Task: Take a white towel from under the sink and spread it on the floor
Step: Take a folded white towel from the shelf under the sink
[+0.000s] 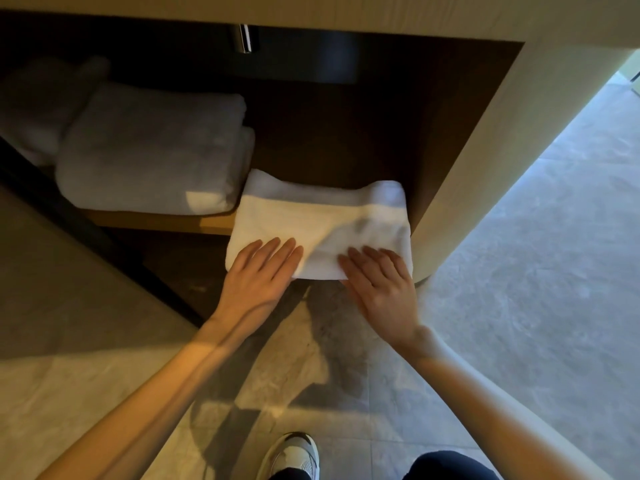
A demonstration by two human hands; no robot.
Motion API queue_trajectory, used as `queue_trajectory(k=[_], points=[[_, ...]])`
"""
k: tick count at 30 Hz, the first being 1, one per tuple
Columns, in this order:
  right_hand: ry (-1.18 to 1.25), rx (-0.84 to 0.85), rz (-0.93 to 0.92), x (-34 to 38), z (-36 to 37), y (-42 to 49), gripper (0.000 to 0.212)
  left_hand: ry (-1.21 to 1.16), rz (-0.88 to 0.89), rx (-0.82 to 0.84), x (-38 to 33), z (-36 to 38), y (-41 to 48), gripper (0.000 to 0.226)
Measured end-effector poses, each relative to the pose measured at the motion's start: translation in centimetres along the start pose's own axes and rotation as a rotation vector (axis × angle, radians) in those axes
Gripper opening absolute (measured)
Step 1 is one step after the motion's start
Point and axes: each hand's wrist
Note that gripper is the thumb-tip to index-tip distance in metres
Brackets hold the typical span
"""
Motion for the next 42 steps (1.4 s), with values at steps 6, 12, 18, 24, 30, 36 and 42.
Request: queue_trajectory(k=[6, 12, 18, 24, 30, 36, 42], points=[[0.03, 0.053, 0.058, 0.0, 0.4, -0.3, 0.041, -0.03, -0.03, 0.152, 0.9, 0.0, 0.5, 0.053], [0.148, 0.091, 0.15, 0.0, -0.4, 0.4, 0.043, -0.032, -0.074, 0.274, 1.9, -0.4, 0.7, 0.075], [0.154, 0.046, 0.362, -1.7, -1.3, 1.0, 0.037, -0.088, -0.11, 0.31, 2.0, 0.0, 0.4, 0.078], [0.17, 0.043, 0.463, -2.8, -0.4, 0.2, 0.034, -0.294, -0.305, 0.275, 1.5, 0.3, 1.1, 0.057], [0.222, -0.016, 0.641, -2.4, -0.2, 0.6, 0.032, -0.362, -0.403, 0.182, 1.1, 0.8, 1.7, 0.046], [0.409, 0.062, 0.907, -2.2, -0.3, 0.0, 0.05, -0.525, -0.722, 0.084, 0.2, 0.9, 1.7, 0.048], [0.625, 0.096, 0.946, -2.4, -0.6, 0.2, 0.047, -0.794, -0.863, 0.074, 0.3, 0.8, 1.5, 0.059]])
Point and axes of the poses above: each hand's wrist, its own y-axis towards the middle knuckle, its own z-axis out of the palm, x = y × z, and after that the axes turned 9 degrees about y, right-handed
